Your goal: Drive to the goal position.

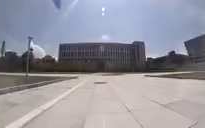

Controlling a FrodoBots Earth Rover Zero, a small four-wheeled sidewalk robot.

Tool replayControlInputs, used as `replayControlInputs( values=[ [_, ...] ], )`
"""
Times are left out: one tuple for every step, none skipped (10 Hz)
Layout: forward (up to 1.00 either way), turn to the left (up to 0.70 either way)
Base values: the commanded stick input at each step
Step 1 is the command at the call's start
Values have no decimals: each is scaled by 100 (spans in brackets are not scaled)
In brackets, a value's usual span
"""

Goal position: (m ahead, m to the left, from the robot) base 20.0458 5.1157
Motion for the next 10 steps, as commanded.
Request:
replayControlInputs(
  values=[
    [50,1],
    [50,1],
    [50,1],
    [50,1],
    [50,1],
    [50,1],
    [50,1],
    [50,1],
    [50,1],
    [50,1]
  ],
)
